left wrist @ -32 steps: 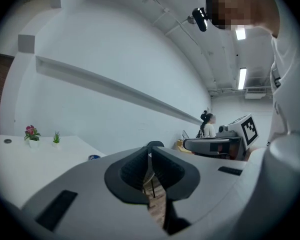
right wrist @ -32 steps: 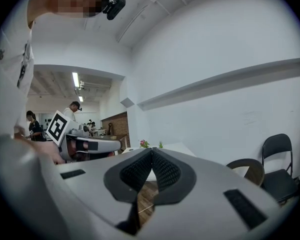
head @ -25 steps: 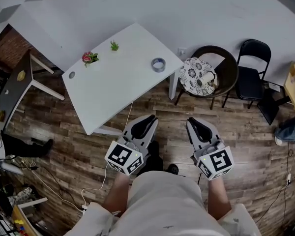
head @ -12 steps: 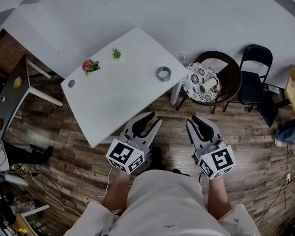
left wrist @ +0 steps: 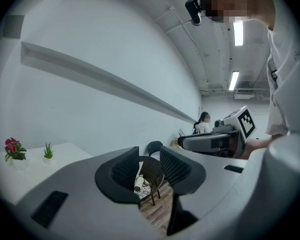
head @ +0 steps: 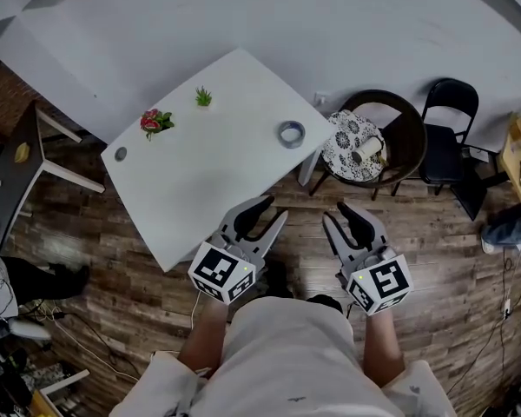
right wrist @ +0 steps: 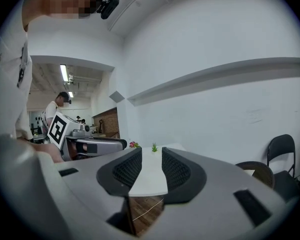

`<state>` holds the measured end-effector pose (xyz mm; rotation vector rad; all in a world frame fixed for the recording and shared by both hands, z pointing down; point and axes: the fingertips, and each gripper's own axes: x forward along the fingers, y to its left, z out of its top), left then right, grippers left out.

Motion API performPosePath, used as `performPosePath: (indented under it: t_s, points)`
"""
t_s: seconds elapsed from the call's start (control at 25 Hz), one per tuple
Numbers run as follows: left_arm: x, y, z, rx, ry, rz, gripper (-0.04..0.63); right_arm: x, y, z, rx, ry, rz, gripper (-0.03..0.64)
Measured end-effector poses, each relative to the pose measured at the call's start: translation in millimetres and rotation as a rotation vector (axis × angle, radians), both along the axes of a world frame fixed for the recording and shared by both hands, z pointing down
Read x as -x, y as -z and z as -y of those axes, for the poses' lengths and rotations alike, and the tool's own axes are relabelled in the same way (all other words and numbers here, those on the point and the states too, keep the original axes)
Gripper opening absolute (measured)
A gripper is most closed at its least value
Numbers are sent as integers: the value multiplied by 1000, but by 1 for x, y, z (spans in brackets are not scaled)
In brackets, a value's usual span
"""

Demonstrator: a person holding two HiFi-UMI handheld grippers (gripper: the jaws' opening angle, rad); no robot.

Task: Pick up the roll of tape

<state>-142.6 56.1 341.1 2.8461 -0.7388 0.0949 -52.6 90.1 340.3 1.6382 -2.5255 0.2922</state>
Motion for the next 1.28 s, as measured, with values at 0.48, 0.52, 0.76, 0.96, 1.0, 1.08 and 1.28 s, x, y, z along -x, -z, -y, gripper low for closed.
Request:
performPosePath:
  t_s: [0.48,0.52,0.76,0.96,1.0,1.08,1.28]
  points:
    - [8,-21,10,40,-38,23,144,14,-13,10,34,-19,10,138]
    - [7,-23,10,44,-39,26,144,14,-13,11,36,-19,12,138]
    - [-2,-30,18,43,-30,46,145,5,-20,19,41,-5,20,138]
    - [-15,-35,32,52,-15,62,146,-7,-22,35,44,16,31,138]
    - [-18,-35,36,51,-12,67,145,-9,-23,41,44,21,34,138]
    - [-24,-34,45,50,-4,71,145,-16,-22,51,43,33,37,138]
    - [-41,-34,66,71,16,72,144,-36,-20,77,45,55,35,138]
